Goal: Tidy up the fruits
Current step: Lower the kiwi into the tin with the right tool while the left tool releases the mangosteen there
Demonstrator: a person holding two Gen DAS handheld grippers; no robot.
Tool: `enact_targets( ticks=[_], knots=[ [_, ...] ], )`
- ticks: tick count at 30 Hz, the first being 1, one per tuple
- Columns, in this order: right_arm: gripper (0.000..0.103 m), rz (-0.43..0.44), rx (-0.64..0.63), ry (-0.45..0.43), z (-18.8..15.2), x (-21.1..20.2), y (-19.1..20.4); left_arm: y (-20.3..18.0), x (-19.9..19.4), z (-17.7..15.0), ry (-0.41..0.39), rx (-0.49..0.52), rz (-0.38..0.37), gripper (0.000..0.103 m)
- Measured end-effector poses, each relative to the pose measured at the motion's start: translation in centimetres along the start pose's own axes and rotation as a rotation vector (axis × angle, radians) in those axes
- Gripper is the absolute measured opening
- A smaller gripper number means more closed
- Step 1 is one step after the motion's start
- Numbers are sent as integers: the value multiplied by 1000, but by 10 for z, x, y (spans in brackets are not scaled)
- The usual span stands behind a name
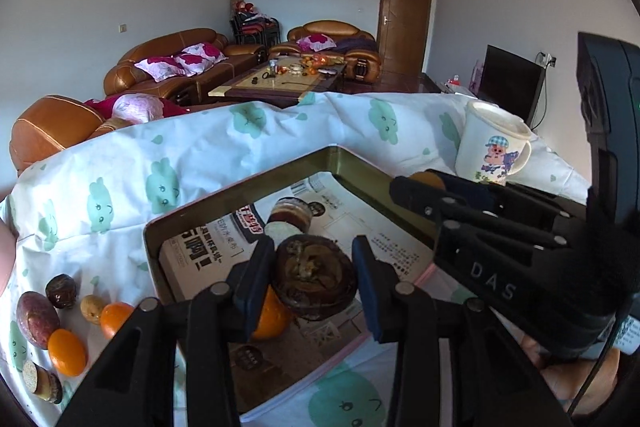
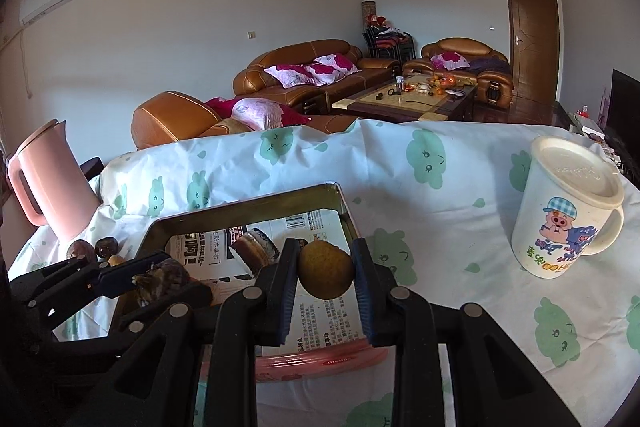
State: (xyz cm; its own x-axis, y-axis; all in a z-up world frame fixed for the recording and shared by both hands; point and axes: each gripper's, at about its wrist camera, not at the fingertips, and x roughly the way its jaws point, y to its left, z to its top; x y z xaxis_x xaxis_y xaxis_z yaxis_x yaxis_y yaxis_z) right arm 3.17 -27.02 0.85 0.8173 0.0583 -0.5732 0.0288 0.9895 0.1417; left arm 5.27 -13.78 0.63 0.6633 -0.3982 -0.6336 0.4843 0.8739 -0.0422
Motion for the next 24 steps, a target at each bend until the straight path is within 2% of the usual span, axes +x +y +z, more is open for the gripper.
enact_targets(
  ticks=[1, 5, 10, 15, 17, 18, 19, 21, 22, 24],
  knots=[
    [29, -7, 8, 4, 0, 2, -2, 0, 2, 0, 6, -5, 2, 42],
    [29, 61, 79, 46, -1, 9, -13, -1, 12, -4, 31, -3, 23, 42],
    [29, 116, 107, 89, -5, 19, -11, 2, 18, -7, 48, -8, 46, 42],
    [29, 111, 97, 84, -7, 18, -8, -3, 15, -11, 29, 32, 93, 44],
    [31, 118, 107, 84, -7, 18, -8, -4, 14, -12, 24, 36, 111, 53],
    [36, 129, 117, 82, -7, 18, -9, -4, 12, -12, 15, 35, 121, 68],
    [47, 142, 130, 79, -6, 16, -10, -3, 10, -12, 2, 33, 135, 84],
    [65, 177, 157, 61, -6, 13, -13, -3, 2, -13, -37, 32, 159, 99],
    [70, 194, 171, 46, -6, 10, -14, -4, -2, -13, -56, 35, 167, 102],
    [71, 184, 176, 5, -4, 2, -15, -5, -8, -13, -80, 46, 175, 103]
  ],
)
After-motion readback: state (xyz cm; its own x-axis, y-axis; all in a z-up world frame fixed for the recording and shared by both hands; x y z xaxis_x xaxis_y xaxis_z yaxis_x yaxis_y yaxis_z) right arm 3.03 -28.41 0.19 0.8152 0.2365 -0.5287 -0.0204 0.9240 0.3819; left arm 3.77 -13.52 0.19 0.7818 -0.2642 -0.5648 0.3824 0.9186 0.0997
